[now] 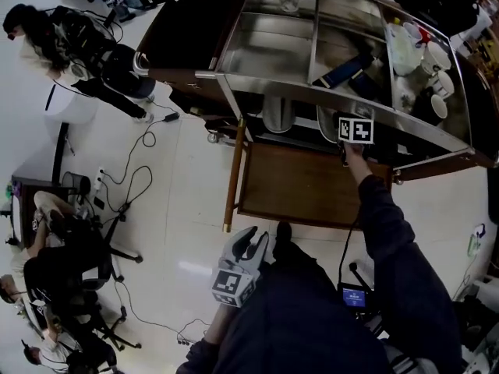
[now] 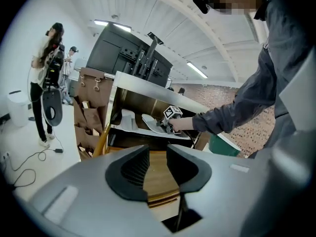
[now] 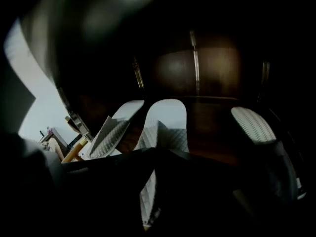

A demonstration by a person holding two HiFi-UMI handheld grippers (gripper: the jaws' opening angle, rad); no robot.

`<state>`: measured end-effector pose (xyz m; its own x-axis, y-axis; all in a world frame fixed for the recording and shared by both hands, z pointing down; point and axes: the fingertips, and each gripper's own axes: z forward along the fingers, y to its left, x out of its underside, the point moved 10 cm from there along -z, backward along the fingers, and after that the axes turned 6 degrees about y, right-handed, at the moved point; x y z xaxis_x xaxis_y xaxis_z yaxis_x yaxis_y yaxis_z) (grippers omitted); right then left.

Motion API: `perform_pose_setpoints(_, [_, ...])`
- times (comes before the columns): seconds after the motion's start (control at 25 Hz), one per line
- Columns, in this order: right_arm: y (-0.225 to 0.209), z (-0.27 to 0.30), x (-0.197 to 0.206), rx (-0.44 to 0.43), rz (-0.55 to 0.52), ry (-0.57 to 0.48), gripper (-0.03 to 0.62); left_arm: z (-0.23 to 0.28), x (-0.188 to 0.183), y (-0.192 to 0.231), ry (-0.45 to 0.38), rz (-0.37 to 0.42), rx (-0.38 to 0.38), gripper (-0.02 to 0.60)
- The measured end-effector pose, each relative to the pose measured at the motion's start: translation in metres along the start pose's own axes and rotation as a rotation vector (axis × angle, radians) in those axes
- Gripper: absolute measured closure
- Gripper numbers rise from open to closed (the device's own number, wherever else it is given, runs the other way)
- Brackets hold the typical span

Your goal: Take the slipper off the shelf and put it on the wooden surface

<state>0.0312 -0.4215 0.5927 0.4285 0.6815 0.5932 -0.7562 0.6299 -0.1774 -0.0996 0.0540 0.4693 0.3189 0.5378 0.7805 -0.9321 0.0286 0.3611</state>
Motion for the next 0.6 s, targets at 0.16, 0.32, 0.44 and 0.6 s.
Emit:
perform_pose_setpoints(0.16, [0.014,-0.002,0.0,0.113,-0.02,-0.054,0.546,-0.017,0.012,0.006,-0.003,-0.029,-0.023,0.451])
perform_pose_setpoints(0.32, [0.048,-0.041,0.033,0.072,-0.146,-0.144,0.561,-0.026,0.025,0.007,-0.009,-0.038,0.019,0.451])
perform_pose_setpoints(0.44, [0.078,-0.097,0.082,-0.011,-0.171,-0.179,0.592,-0.027,0.033,0.004,-0.011,-0.018,0.082,0.451])
perform_pose_setpoints(0.6, [0.131,-0.19,0.172,-0.06,-0.243,-0.195,0.592,-0.039,0.046,-0.009,0.0,0.036,0.206,0.451])
